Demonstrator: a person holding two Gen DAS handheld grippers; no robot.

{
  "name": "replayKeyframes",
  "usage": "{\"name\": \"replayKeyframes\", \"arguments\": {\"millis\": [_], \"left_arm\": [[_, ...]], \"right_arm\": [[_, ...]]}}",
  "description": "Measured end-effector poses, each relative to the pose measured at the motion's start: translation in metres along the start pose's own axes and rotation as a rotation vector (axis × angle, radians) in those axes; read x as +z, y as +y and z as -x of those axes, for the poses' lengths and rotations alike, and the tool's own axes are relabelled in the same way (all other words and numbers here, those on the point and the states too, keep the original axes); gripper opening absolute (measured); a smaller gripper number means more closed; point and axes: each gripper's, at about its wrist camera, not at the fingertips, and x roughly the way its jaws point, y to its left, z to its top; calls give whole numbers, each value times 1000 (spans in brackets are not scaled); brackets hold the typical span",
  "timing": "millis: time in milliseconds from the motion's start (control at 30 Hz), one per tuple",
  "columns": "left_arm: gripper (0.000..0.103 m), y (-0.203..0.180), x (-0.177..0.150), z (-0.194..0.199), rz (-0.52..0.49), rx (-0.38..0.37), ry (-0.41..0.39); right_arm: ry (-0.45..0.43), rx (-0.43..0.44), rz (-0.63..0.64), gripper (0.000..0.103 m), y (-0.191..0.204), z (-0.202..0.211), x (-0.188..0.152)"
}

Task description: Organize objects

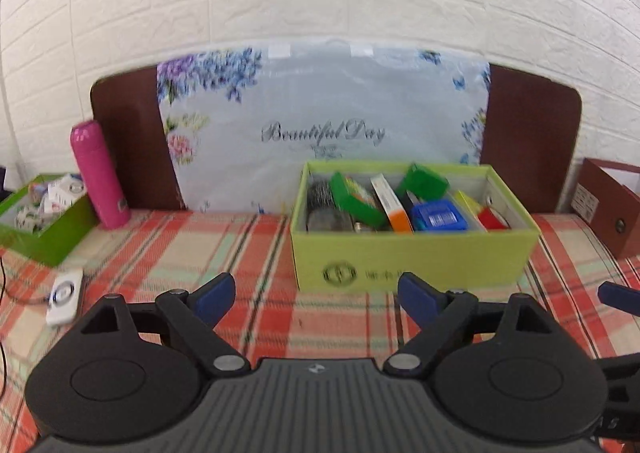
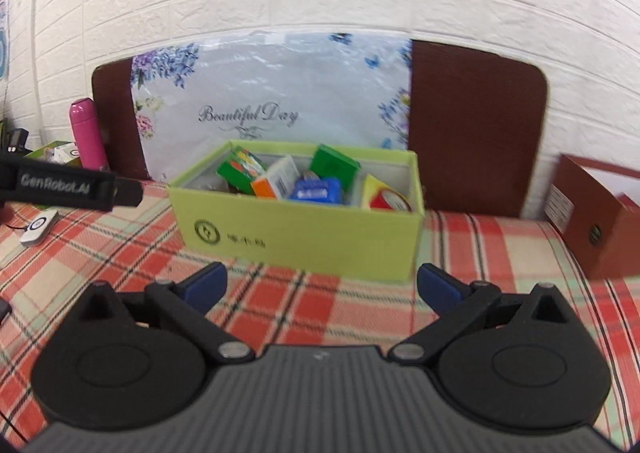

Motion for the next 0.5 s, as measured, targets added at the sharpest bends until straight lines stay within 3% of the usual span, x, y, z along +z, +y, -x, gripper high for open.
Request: {"name": "replayKeyframes", "arguments": {"millis": [233,500], "left_arm": [[92,-8,-47,19,-3,11,49],[92,-12,-60,28,-18,-20,73]], "right_arm": [[16,-100,-51,103,-1,43,-43],[5,-130,-88,103,2,55,-56]]}}
